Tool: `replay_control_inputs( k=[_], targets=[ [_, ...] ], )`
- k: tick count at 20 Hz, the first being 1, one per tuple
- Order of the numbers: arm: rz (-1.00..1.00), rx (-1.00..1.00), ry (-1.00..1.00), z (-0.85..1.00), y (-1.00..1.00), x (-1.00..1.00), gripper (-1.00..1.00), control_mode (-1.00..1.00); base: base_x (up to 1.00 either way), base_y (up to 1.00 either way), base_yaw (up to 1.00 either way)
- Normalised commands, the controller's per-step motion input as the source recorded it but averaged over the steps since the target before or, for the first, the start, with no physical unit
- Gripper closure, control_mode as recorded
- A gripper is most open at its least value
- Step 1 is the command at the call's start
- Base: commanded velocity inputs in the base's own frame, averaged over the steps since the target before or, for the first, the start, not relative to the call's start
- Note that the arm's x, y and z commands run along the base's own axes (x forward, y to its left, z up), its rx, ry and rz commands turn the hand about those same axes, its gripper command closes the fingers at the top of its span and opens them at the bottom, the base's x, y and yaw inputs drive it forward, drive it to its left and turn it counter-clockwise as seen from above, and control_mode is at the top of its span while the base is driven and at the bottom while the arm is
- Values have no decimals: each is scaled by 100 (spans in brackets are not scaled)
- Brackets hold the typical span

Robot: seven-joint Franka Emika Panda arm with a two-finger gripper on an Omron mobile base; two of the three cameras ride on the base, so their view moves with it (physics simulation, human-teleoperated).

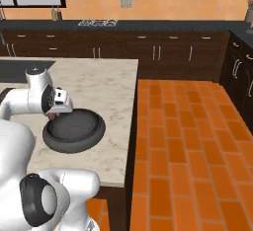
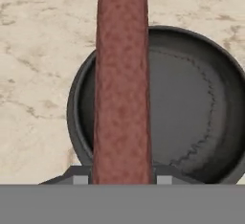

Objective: Place one bun and one sausage from the bowl on each plate.

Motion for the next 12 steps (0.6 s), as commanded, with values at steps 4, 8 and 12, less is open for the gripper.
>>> replay_control_inputs(
  k=[4,8,12],
  targets=[
    [0,0,0,9,-8,-25,100,100,-75,-25,0],
    [0,0,0,0,0,0,100,100,-100,-34,0],
    [0,0,0,0,0,0,100,100,-100,54,2]
  ],
)
